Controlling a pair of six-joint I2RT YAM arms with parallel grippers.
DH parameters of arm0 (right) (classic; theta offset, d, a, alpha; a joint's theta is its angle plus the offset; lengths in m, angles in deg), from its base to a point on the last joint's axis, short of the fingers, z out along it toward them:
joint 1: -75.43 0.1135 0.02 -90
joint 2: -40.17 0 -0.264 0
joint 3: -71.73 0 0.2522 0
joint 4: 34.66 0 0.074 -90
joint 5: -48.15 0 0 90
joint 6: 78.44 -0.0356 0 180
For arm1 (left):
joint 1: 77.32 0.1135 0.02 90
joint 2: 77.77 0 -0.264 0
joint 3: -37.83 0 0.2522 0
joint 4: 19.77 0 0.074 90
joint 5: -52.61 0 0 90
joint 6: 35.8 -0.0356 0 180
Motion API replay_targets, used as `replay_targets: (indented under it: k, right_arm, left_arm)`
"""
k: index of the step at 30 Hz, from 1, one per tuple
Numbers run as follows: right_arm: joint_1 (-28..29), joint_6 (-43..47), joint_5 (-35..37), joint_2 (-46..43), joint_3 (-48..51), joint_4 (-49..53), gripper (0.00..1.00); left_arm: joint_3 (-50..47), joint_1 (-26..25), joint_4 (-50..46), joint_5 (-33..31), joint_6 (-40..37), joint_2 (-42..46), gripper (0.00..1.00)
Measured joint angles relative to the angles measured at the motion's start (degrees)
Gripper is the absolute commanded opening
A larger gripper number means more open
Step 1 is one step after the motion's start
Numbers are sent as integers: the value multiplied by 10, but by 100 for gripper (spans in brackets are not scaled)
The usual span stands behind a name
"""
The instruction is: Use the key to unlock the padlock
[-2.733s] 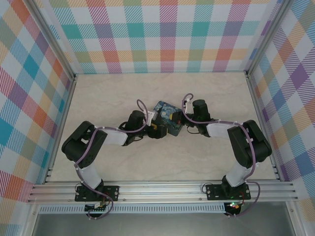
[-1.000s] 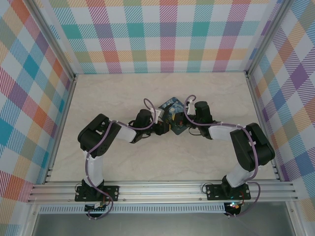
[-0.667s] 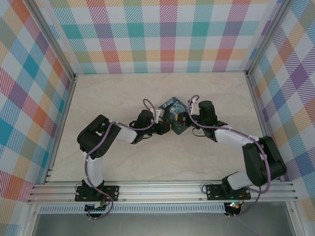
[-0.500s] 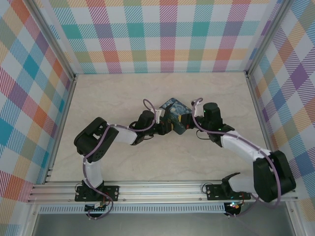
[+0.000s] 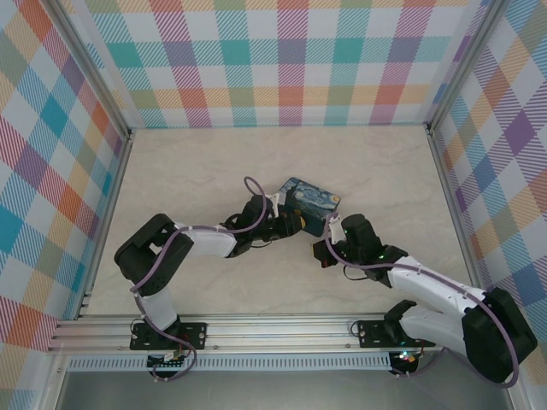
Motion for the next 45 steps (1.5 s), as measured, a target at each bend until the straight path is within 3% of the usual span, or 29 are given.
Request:
replay_targets:
  k: [15, 45]
  right_arm:
    - [2, 56, 39, 67, -13, -16, 4]
    - [3, 85, 54, 97, -36, -59, 4]
  left_arm:
    - [0, -15, -35, -3, 67, 25, 4]
    - [0, -18, -56, -7, 83, 35, 0]
